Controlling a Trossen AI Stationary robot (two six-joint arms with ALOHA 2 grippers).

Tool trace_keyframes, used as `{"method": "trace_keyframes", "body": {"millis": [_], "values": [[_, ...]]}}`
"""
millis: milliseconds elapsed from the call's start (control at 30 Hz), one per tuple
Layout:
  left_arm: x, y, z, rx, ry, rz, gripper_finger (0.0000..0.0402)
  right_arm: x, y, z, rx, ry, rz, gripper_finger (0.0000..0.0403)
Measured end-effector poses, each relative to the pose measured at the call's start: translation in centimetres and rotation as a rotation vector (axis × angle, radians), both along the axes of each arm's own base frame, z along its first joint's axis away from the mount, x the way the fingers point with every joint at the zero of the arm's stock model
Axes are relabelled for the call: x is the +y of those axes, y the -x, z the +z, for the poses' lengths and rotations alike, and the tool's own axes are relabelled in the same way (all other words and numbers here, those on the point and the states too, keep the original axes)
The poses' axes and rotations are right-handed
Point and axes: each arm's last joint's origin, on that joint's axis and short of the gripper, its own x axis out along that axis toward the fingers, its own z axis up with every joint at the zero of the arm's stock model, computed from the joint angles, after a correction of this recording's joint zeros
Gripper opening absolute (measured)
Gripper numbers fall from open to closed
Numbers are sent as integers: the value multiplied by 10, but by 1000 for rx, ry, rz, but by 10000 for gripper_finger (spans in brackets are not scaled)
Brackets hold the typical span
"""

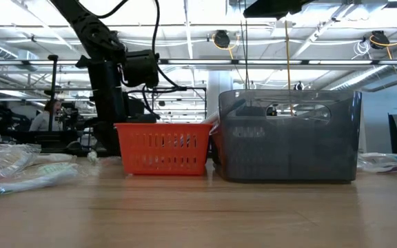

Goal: Pick & Place Toothbrushes
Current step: Put the orange toothbrush into the gray bin

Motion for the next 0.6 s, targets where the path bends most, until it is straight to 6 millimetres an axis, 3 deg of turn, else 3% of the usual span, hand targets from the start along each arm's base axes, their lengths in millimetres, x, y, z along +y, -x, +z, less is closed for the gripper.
{"method": "trace_keyframes", "body": {"millis": [133,367,600], "values": [[0,0,0,5,-12,-12,12,0,0,0,0,0,0,75],[-1,1,5,-8,-19,-27,8,0,0,0,0,0,-1,75],[-2,7,24,-45,-59,-26,5,0,0,0,0,0,-1,75]]}}
